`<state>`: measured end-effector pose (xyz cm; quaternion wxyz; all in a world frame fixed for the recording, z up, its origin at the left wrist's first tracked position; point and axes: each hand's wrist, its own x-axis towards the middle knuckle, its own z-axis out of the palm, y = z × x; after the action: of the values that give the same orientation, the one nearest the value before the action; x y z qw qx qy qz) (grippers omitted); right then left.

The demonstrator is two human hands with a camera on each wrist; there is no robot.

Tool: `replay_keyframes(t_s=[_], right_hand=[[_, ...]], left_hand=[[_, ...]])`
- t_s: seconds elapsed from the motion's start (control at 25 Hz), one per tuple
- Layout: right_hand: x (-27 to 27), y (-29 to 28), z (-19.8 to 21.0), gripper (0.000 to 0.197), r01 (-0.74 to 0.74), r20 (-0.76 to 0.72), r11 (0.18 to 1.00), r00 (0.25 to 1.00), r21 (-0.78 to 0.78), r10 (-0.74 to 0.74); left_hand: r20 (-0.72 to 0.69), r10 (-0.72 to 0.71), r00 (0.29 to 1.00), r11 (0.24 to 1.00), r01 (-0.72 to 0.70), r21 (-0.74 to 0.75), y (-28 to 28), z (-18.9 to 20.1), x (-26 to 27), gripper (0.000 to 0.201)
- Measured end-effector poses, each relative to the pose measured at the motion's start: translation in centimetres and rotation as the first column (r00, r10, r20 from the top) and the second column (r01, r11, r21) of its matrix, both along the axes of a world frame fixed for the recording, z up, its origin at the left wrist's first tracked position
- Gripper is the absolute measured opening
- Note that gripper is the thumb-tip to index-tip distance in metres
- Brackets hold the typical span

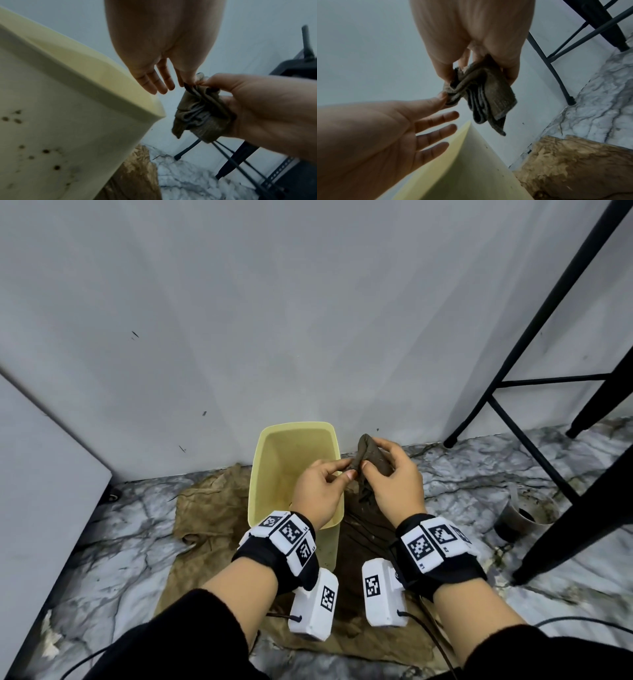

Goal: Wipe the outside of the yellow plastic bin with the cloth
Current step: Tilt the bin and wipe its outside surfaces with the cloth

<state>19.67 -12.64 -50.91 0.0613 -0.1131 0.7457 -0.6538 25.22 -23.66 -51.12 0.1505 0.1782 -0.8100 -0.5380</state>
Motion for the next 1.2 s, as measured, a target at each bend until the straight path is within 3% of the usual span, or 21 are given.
replay_keyframes(t_s=[0.12,0.2,0.44,0.68,0.92,1.08,1.2], right_hand=[[-0.5,0.5,-1.0,0.035,0.032,-0.006,0.994,0.999,0.109,-0.031],[-0.6,0.8,-1.5,0.038,0.020,0.009,0.983,1.000,0.181,-0.022],[-0.2,0.8,-2.7,0.040,-0.059,0.050,0.964,0.998,0.260,0.048],[0.0,0.0,-1.9,0.039,-0.107,0.039,0.964,0.994,0.244,0.100],[2.2,-2.5,-1.9,0.041,-0.199,0.040,0.967,0.980,0.159,0.195],[3.3,-3.8,-3.6,0.041,-0.167,-0.007,0.962,0.985,0.217,0.173],[3.9,-3.9,-5.3,0.038,-0.147,0.014,0.960,0.989,0.238,0.147]], left_hand=[[0.189,0.000,0.982,0.987,0.031,-0.157,-0.3,-1.6,0.0,0.045],[0.276,0.004,0.961,0.984,0.044,-0.170,-0.7,-2.5,0.1,0.052],[0.357,-0.013,0.934,0.960,0.112,-0.258,-0.5,-3.0,0.2,0.066],[0.277,0.059,0.959,0.943,0.038,-0.331,-2.1,-1.0,0.8,0.052],[0.060,0.295,0.954,0.953,-0.289,-0.093,-4.6,0.4,1.5,0.044],[0.031,0.281,0.959,0.956,-0.283,0.081,-3.8,-0.6,2.1,0.044],[0.078,0.248,0.966,0.966,-0.253,0.062,-2.7,-1.8,2.6,0.045]])
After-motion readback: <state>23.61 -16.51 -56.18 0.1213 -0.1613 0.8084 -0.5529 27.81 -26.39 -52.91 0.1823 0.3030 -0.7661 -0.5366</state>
